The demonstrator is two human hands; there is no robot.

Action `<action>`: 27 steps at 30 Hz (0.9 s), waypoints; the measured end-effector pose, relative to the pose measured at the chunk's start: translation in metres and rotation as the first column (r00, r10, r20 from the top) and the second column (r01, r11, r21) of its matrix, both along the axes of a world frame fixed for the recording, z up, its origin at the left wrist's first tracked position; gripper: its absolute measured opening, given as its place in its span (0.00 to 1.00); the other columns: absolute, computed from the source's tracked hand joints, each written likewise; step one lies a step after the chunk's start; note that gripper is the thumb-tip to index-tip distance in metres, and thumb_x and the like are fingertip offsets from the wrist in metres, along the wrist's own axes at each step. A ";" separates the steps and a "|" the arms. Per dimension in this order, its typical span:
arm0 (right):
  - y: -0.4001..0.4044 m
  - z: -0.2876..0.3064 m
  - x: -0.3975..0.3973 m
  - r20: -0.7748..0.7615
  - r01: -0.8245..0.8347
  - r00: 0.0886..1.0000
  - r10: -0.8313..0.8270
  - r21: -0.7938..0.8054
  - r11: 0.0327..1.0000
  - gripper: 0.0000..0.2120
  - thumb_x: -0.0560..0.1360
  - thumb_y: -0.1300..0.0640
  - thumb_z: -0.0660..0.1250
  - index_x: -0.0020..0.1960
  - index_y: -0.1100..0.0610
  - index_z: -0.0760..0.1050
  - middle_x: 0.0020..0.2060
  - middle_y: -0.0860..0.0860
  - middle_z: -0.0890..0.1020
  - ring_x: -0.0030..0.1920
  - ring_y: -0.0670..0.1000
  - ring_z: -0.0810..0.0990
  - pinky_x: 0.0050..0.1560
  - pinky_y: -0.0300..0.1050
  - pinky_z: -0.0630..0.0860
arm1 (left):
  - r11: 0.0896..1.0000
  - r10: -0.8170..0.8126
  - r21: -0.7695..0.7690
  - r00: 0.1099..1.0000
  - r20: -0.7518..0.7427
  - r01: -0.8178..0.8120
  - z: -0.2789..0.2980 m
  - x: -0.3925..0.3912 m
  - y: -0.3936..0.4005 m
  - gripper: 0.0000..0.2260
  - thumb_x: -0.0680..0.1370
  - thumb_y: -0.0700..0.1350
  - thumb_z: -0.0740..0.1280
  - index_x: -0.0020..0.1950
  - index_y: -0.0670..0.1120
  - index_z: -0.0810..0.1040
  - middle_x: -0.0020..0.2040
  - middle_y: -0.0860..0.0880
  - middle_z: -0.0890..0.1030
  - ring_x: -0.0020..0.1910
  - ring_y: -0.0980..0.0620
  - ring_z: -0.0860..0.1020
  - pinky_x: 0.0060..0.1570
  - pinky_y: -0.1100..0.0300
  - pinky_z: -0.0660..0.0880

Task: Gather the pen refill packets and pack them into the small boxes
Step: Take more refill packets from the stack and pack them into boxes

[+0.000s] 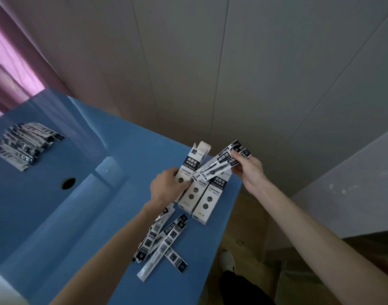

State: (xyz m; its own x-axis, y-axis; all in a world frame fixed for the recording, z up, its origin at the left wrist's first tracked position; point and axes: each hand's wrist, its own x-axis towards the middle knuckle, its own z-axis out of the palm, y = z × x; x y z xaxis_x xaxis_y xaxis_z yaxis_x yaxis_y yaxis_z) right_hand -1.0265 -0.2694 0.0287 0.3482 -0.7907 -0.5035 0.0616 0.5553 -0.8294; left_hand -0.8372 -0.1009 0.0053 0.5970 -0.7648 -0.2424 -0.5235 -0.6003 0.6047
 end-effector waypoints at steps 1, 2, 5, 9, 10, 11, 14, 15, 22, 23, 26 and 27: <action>-0.003 0.005 0.002 0.013 -0.002 1.000 0.002 0.005 1.000 0.21 0.74 0.57 0.77 0.63 0.66 0.78 0.53 0.58 0.87 0.48 0.52 0.86 0.43 0.42 0.81 | 1.000 0.018 -0.024 1.000 -0.003 -0.018 0.002 -0.001 0.003 0.14 0.74 0.59 0.73 0.56 0.58 0.79 0.44 0.62 0.84 0.41 0.61 0.82 0.44 0.52 0.83; -0.007 0.011 0.004 0.033 -0.002 0.999 0.002 0.010 1.000 0.20 0.75 0.57 0.77 0.62 0.65 0.79 0.53 0.58 0.87 0.47 0.51 0.86 0.41 0.41 0.81 | 0.998 0.037 -0.048 0.999 -0.012 -0.037 0.005 -0.003 0.006 0.15 0.74 0.58 0.72 0.58 0.58 0.78 0.45 0.62 0.83 0.41 0.62 0.82 0.43 0.54 0.83; -0.018 0.036 0.008 0.119 -0.015 0.993 0.012 0.023 1.000 0.11 0.76 0.59 0.75 0.55 0.62 0.79 0.46 0.55 0.88 0.44 0.50 0.86 0.35 0.39 0.81 | 0.987 0.087 -0.134 0.996 -0.038 -0.091 0.011 -0.009 0.018 0.19 0.73 0.53 0.72 0.64 0.55 0.75 0.45 0.63 0.81 0.42 0.62 0.81 0.43 0.55 0.82; -0.031 0.073 0.010 0.261 -0.031 0.965 0.036 -0.023 0.999 0.08 0.76 0.60 0.73 0.54 0.61 0.79 0.44 0.54 0.87 0.41 0.48 0.85 0.33 0.37 0.81 | 0.949 0.092 -0.299 0.995 -0.042 -0.100 0.010 -0.013 0.033 0.24 0.73 0.51 0.73 0.68 0.55 0.73 0.54 0.62 0.82 0.53 0.60 0.81 0.52 0.51 0.82; -0.033 0.080 0.011 0.262 -0.035 0.964 0.046 -0.047 0.998 0.09 0.76 0.60 0.74 0.54 0.61 0.79 0.45 0.54 0.87 0.41 0.49 0.85 0.34 0.37 0.81 | 0.937 0.085 -0.338 0.996 -0.035 -0.092 0.010 -0.015 0.035 0.24 0.74 0.50 0.73 0.68 0.55 0.73 0.57 0.62 0.81 0.56 0.60 0.80 0.55 0.51 0.81; -0.035 0.084 0.012 0.244 -0.043 0.968 0.061 -0.079 0.996 0.09 0.76 0.59 0.74 0.54 0.61 0.79 0.47 0.55 0.87 0.43 0.49 0.85 0.35 0.38 0.82 | 0.926 0.080 -0.369 0.997 -0.024 -0.083 0.010 -0.016 0.036 0.24 0.74 0.49 0.74 0.69 0.55 0.72 0.59 0.62 0.81 0.58 0.61 0.79 0.56 0.50 0.81; -0.037 0.092 0.015 0.146 -0.052 0.986 0.082 -0.198 0.979 0.09 0.76 0.58 0.75 0.54 0.61 0.81 0.50 0.56 0.87 0.47 0.50 0.86 0.40 0.39 0.83 | 0.895 0.064 -0.442 0.998 -0.025 -0.068 0.013 -0.020 0.037 0.24 0.75 0.47 0.74 0.69 0.55 0.72 0.61 0.62 0.81 0.60 0.61 0.79 0.56 0.48 0.82; -0.036 0.094 0.015 0.118 -0.045 0.990 0.075 -0.237 0.970 0.10 0.77 0.58 0.74 0.55 0.61 0.81 0.49 0.55 0.88 0.47 0.50 0.86 0.40 0.40 0.82 | 0.888 0.058 -0.455 0.998 -0.028 -0.064 0.014 -0.022 0.038 0.23 0.75 0.47 0.74 0.68 0.55 0.73 0.61 0.62 0.81 0.60 0.60 0.80 0.55 0.48 0.82; -0.019 0.110 0.010 0.022 0.018 1.000 -0.009 -0.485 0.874 0.04 0.77 0.58 0.74 0.50 0.58 0.83 0.44 0.51 0.88 0.43 0.46 0.87 0.39 0.37 0.79 | 0.863 0.026 -0.504 0.999 -0.032 -0.038 0.022 -0.030 0.044 0.23 0.75 0.43 0.76 0.67 0.52 0.74 0.59 0.65 0.81 0.57 0.61 0.81 0.53 0.56 0.82; -0.016 0.112 0.010 0.016 0.012 1.000 -0.004 -0.522 0.853 0.03 0.77 0.58 0.74 0.49 0.57 0.83 0.44 0.51 0.88 0.43 0.47 0.87 0.40 0.37 0.79 | 0.861 0.018 -0.508 0.999 -0.035 -0.033 0.023 -0.031 0.045 0.23 0.75 0.42 0.76 0.67 0.52 0.75 0.59 0.65 0.81 0.57 0.61 0.81 0.53 0.56 0.82; -0.007 0.120 0.011 0.016 0.036 0.999 -0.034 -0.609 0.792 0.02 0.78 0.57 0.73 0.48 0.55 0.83 0.41 0.49 0.88 0.42 0.48 0.87 0.39 0.39 0.80 | 0.855 0.000 -0.518 1.000 -0.029 -0.015 0.027 -0.034 0.045 0.23 0.75 0.42 0.76 0.68 0.51 0.75 0.59 0.64 0.81 0.58 0.59 0.81 0.55 0.56 0.82; -0.006 0.122 0.011 0.012 0.048 0.999 -0.052 -0.640 0.767 0.03 0.79 0.56 0.73 0.48 0.54 0.84 0.41 0.49 0.88 0.41 0.48 0.86 0.39 0.41 0.81 | 0.854 -0.005 -0.521 1.000 -0.027 -0.010 0.028 -0.036 0.046 0.23 0.75 0.42 0.76 0.68 0.51 0.75 0.59 0.63 0.81 0.58 0.59 0.81 0.54 0.55 0.82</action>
State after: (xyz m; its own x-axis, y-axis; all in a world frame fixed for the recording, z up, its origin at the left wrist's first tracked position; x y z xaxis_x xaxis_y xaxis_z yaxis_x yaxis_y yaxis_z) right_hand -1.0156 -0.2751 0.1508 0.2975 -0.9467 0.1234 0.0684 -0.1078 -0.9918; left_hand -0.8728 -0.0554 0.0330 0.5984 -0.7818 0.1751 -0.5015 -0.1950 0.8429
